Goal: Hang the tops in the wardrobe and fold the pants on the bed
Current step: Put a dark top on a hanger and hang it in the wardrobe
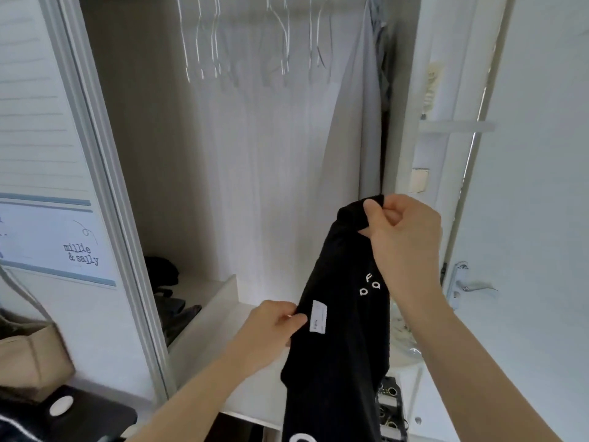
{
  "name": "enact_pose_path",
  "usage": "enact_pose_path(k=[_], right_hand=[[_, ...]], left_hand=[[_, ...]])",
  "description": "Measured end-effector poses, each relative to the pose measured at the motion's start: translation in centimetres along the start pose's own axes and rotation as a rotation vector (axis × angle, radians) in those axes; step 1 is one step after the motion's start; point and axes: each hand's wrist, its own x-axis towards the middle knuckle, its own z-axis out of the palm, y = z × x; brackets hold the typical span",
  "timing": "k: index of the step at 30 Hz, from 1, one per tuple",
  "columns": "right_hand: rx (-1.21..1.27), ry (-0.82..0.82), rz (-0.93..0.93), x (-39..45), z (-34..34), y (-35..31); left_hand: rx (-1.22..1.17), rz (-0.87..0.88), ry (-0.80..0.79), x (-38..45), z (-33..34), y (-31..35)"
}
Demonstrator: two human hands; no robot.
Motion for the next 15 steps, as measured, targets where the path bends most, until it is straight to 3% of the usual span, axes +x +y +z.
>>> enact_pose_path(k=[4,8,11,13,15], right_hand=[[-0.24,-0.085,-0.062,-0.6,0.4,2.4],[-0.797,-0.403,-0.111,-1.1,2.4,4.0],[-0.6,-0.495,-0.25,-1.7,5.3,2.9],[-0.388,-0.655,-0.218,-2.0,7.8,2.1],[-0.389,-0.748,-0.181,-1.6,10.4,2.8]], left_hand=[[-0.092,-0.016,0.195,1.0,-3.9,-1.5],[-0.168,0.103,0.238,2.6,-7.0,0.6],[-0.075,0.233,0.196,4.5,-8.7,2.3],[0.031,0.302,0.15,5.8,-9.5,2.6],[0.08,0.342,0.148,6.8,-10.9,2.2]])
